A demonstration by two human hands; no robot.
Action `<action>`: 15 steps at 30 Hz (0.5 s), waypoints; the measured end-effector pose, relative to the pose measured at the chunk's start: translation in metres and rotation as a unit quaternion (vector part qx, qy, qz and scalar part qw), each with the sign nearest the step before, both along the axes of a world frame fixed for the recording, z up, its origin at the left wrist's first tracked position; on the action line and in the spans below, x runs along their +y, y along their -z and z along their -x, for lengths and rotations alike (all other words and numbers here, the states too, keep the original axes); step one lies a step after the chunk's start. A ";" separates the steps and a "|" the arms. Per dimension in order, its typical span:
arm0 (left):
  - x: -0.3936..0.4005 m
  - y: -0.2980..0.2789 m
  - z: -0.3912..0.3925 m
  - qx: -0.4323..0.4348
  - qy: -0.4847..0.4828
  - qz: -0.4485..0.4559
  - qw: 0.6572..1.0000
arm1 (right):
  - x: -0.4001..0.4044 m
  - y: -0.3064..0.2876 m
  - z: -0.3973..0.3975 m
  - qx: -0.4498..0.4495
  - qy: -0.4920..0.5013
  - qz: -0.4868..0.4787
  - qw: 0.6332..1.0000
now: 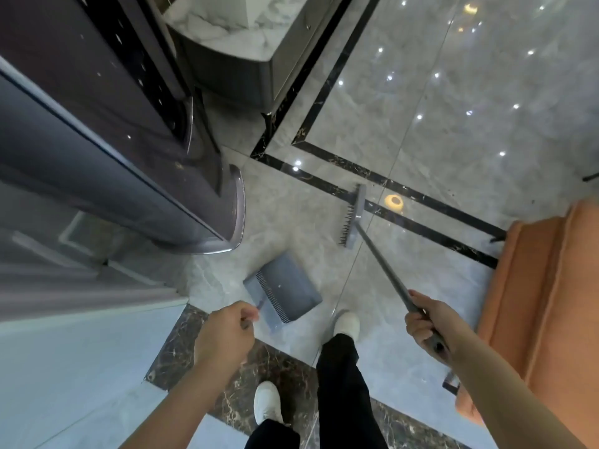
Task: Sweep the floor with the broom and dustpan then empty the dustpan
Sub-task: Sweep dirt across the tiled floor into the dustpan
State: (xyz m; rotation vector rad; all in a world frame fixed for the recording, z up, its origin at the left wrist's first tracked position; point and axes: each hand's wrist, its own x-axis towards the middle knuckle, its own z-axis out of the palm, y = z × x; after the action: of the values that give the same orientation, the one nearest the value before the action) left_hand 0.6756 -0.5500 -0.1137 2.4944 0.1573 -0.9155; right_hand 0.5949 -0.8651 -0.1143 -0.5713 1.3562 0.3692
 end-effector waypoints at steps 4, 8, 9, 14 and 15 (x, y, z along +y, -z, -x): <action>-0.031 -0.004 -0.035 -0.002 -0.033 -0.021 0.999 | -0.043 0.011 -0.039 0.030 -0.053 0.087 0.994; -0.078 -0.009 -0.074 -0.001 -0.035 -0.034 0.999 | -0.098 0.020 -0.064 0.064 -0.095 0.149 0.982; -0.090 -0.009 -0.084 0.002 -0.044 -0.031 0.999 | -0.112 0.024 -0.069 0.069 -0.104 0.161 0.979; -0.124 -0.009 -0.119 0.017 -0.130 -0.002 0.991 | -0.169 0.037 -0.083 0.092 -0.128 0.188 0.969; -0.128 -0.010 -0.123 0.018 -0.145 -0.001 0.989 | -0.177 0.038 -0.085 0.095 -0.130 0.189 0.969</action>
State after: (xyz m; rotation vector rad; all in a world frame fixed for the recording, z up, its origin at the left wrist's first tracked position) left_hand 0.7985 -0.6782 -0.1041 2.3745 0.5190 -0.8364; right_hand 0.6803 -1.0423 -0.1519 -1.0583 1.5525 0.3863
